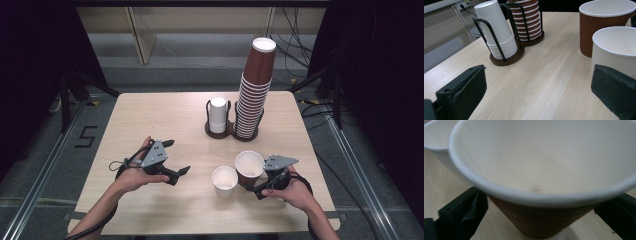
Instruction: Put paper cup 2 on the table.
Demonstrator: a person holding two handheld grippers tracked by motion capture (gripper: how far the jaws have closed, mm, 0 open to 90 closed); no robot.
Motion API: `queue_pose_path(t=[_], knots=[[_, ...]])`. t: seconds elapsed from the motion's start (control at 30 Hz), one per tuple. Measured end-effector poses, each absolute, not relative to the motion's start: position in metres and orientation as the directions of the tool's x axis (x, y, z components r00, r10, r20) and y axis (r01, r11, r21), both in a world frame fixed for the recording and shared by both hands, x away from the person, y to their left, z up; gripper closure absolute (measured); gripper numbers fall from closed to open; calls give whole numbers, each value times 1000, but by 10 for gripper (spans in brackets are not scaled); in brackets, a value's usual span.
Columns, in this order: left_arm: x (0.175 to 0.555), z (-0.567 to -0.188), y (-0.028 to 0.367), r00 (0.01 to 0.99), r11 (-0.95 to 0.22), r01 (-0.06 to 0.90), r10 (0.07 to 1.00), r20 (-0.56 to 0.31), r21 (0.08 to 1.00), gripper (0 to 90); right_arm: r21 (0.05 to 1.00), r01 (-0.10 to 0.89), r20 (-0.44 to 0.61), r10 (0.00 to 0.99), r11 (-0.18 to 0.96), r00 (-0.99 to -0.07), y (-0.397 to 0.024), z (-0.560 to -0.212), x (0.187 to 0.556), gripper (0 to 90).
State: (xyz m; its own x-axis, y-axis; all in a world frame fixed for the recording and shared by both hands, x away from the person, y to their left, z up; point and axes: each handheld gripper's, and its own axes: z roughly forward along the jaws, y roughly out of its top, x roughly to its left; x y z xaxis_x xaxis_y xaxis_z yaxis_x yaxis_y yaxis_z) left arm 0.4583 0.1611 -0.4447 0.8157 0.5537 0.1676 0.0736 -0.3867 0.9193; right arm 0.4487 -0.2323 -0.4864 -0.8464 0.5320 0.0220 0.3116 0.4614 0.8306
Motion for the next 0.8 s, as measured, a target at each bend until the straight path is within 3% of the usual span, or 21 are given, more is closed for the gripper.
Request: queue_pose_path(t=[0.4, 0.57, 0.77, 0.8], knots=[[459, -445, 165, 794, -342, 87, 591, 141, 936, 0, 803, 300, -21, 528, 515, -849, -261, -480, 428, 4], [459, -449, 169, 776, -333, 103, 617, 134, 937, 0, 826, 285, -64, 583, 486, -810, -282, -479, 423, 4], [460, -452, 176, 743, -305, 114, 658, 123, 945, 0, 873, 306, -53, 698, 380, -715, -308, -476, 416, 4], [460, -453, 177, 741, -296, 111, 660, 120, 949, 0, 876, 350, -8, 735, 333, -678, -310, -476, 412, 4]])
